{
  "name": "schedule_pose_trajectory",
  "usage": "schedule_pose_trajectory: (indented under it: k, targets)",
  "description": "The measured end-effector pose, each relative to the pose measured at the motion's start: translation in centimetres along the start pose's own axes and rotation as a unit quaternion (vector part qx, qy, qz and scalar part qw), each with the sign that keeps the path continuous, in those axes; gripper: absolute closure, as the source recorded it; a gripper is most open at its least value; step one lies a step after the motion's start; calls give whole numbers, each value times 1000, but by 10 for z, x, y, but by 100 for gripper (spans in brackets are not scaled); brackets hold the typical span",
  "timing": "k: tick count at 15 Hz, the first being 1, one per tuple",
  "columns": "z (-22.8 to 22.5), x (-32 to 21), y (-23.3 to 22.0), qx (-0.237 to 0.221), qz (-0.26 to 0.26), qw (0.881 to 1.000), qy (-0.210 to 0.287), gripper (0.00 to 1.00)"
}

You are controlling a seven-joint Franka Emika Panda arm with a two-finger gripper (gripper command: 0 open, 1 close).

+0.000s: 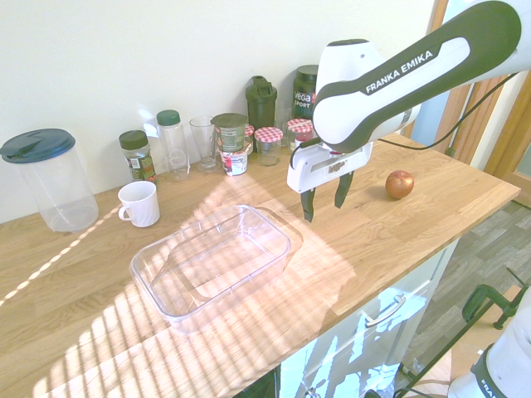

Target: Put the apple into the container

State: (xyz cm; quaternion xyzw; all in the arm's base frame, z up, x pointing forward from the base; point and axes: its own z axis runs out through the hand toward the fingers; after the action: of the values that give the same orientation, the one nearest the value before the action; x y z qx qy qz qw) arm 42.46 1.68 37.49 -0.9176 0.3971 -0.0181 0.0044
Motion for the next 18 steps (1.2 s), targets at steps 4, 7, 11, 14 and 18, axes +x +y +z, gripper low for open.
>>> schedule_pose_trajectory:
  k: [4,7,11,14,18]
  targets:
    - [-22,8,-7,-3,-13,1000,1,0]
    - [-75,39,12,-15,-3,1000,-12,0]
    - [-98,91,101,-20,-34,999,-18,0]
    - [-79,108,160,-52,-47,998,-2,0]
    - [-45,110,199,-53,-60,997,8,0]
